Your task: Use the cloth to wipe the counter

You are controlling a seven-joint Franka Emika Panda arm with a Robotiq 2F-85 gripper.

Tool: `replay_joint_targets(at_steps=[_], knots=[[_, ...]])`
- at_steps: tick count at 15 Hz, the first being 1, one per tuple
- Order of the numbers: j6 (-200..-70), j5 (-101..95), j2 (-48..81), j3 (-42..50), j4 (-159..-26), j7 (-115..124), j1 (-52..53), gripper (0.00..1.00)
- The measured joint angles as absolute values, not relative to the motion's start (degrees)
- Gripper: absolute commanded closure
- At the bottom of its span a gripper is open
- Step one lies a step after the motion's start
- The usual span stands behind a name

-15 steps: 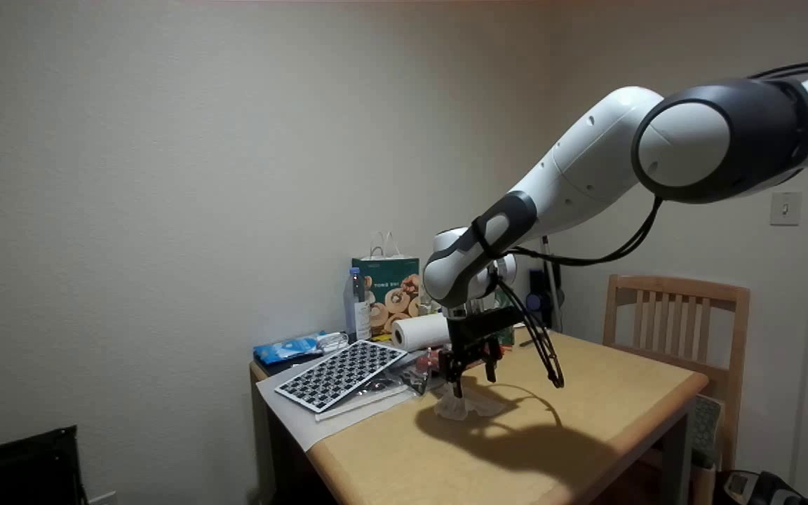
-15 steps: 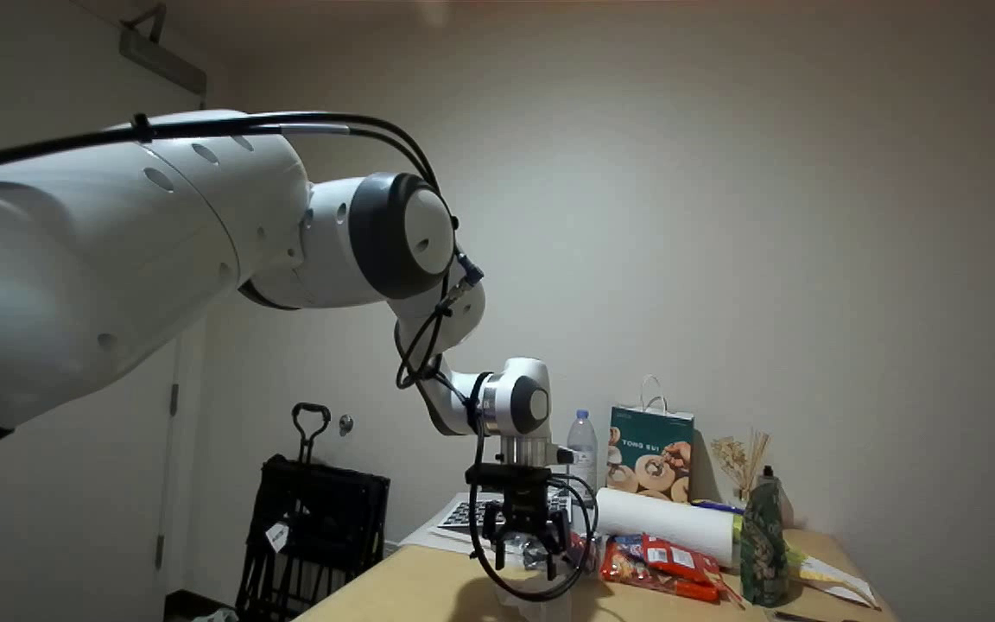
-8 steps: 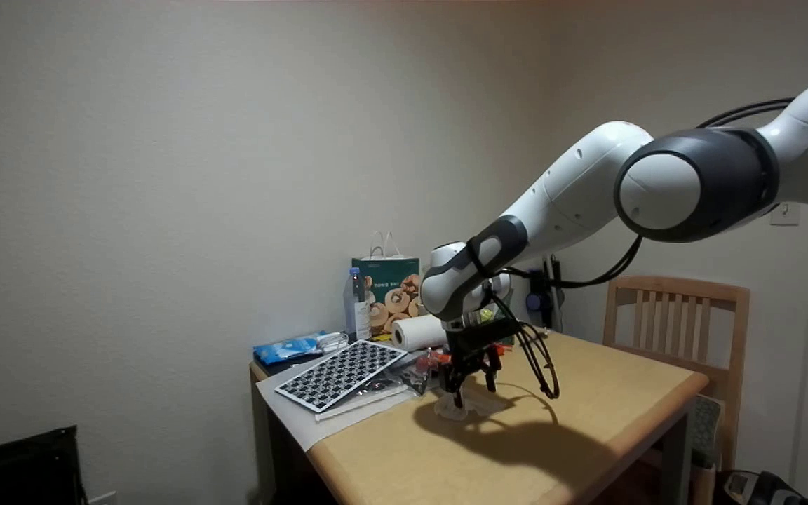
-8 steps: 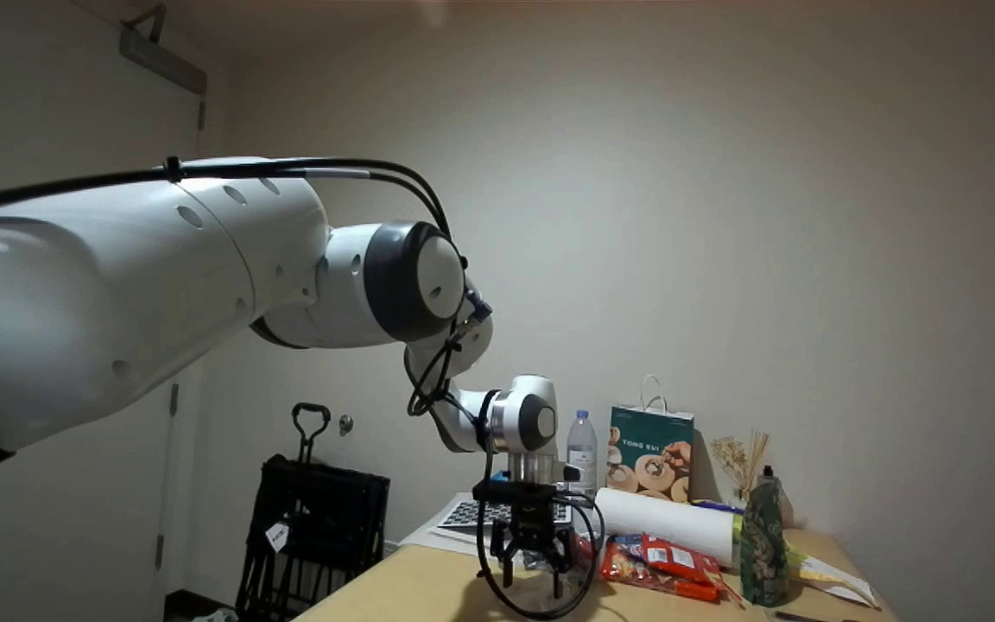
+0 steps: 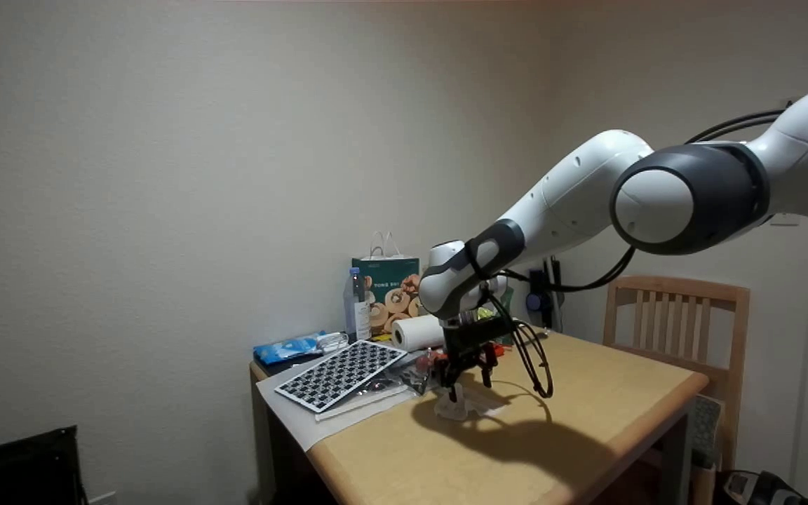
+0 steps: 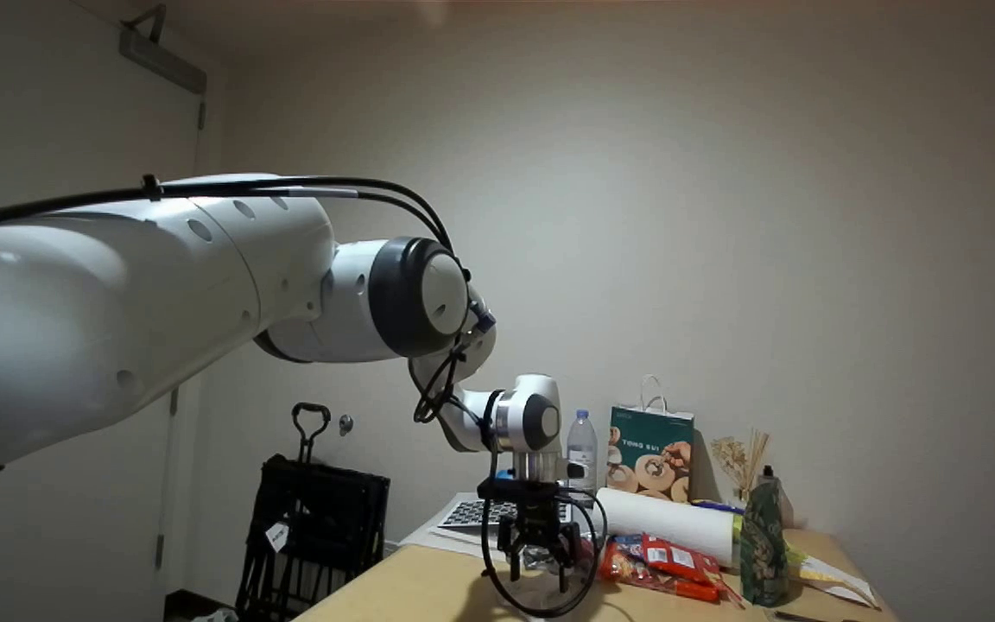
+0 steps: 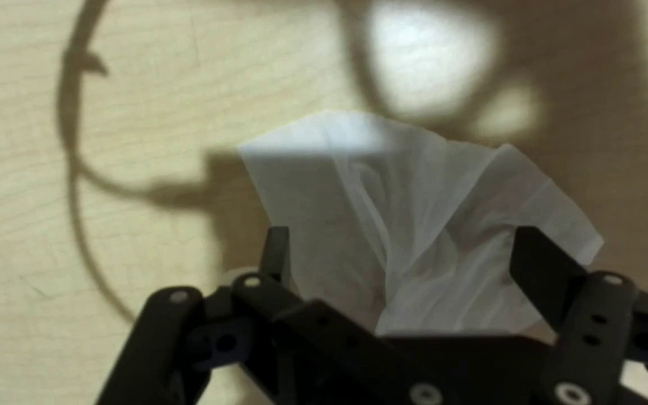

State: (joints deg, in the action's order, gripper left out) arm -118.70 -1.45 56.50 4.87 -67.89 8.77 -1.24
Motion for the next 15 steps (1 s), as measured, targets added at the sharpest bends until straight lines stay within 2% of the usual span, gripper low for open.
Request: replay_joint_targets(at_steps=[1, 2, 3, 7, 13, 15], knots=[[-119.4, -1.4, 56.6, 5.1, -67.9, 10.0, -1.2, 0.0], [-119.7, -1.4, 56.8, 5.2, -67.9, 10.7, -1.2, 0.07], [-119.9, -1.4, 57.1, 5.4, -67.9, 11.2, -1.3, 0.27], [-120.0, -1.4, 57.8, 5.6, -67.8, 11.5, -1.6, 0.55], [-119.6, -1.4, 58.2, 5.6, -67.5, 11.5, -1.6, 0.93], [-116.9, -1.4, 58.1, 5.5, -67.3, 11.4, -1.6, 0.99]])
